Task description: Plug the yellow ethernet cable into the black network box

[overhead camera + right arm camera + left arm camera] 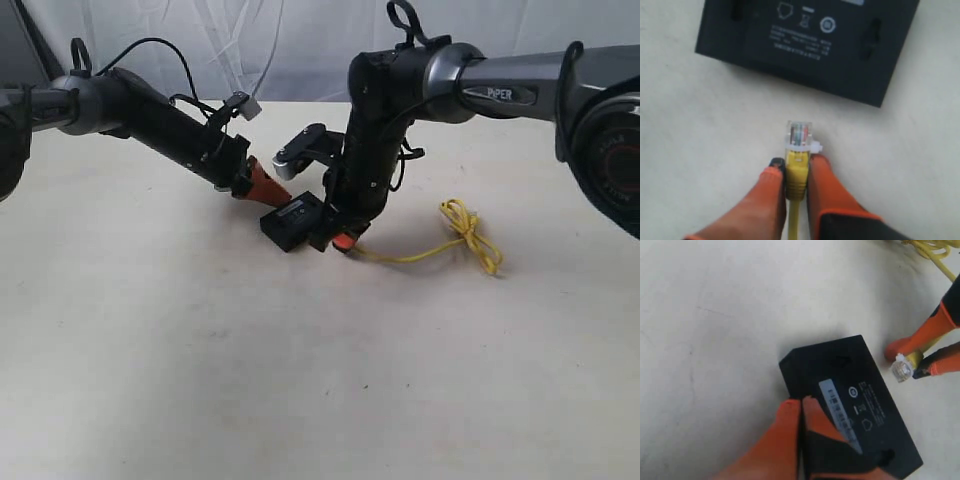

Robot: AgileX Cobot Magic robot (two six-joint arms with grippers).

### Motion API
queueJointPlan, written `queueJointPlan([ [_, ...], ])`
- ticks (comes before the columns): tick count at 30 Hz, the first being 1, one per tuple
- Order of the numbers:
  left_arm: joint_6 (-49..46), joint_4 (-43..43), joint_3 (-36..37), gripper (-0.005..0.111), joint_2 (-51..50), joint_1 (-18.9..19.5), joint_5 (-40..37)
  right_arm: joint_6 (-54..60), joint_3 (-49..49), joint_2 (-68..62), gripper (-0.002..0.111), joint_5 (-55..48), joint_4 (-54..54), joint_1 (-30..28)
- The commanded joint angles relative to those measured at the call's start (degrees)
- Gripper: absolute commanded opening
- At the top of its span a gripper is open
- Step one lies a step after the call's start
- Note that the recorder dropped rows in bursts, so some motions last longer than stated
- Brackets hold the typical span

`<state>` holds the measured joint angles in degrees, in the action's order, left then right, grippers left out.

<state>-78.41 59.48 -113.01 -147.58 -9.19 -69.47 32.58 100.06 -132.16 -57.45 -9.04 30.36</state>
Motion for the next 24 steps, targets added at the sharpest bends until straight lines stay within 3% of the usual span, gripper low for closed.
queueJointPlan([
  [1,0.0,1.3,0.1,0.000,-0.1,0.0,-0.5,-0.1,3.4,-2.2,-0.001,-4.5,-1.0,0.0],
  [24,0.0,1.8,0.1,0.000,-0.1,0.0,-0.5,-0.1,9.4,-6.7,-0.001,-3.9,-3.2,0.0],
])
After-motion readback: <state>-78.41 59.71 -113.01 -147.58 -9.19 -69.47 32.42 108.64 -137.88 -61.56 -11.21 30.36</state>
